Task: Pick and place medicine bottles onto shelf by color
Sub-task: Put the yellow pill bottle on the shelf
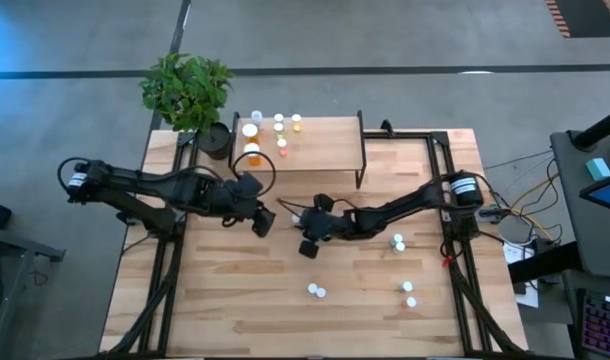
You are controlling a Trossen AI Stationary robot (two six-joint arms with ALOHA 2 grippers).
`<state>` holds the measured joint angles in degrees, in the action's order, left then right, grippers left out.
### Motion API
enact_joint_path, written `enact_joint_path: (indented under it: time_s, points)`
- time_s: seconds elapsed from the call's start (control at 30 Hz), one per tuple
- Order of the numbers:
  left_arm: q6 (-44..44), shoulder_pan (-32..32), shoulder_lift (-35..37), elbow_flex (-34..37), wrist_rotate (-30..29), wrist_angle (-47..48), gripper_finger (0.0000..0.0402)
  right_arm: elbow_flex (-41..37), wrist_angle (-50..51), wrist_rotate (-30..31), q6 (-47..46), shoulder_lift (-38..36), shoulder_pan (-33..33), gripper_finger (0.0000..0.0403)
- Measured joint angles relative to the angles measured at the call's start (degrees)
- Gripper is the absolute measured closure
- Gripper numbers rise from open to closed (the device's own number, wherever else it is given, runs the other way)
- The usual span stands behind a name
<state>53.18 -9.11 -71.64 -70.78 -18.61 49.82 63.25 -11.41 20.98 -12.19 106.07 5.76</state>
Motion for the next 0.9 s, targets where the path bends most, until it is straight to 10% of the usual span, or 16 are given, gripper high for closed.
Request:
enact_joint_path:
  time_s: [0.5, 0.9]
  points:
    - [-24.29, -0.59, -6.71, 0.22, 4.68, -19.04, 0.0162, 6.93, 17.4, -6.74, -3.25, -12.02, -0.28, 0.0308]
    - [-25.62, -0.2, -9.49, -1.98, -0.46, -19.02, 0.0162, 9.05, 21.92, -8.18, -1.26, -14.09, 1.28, 0.0307]
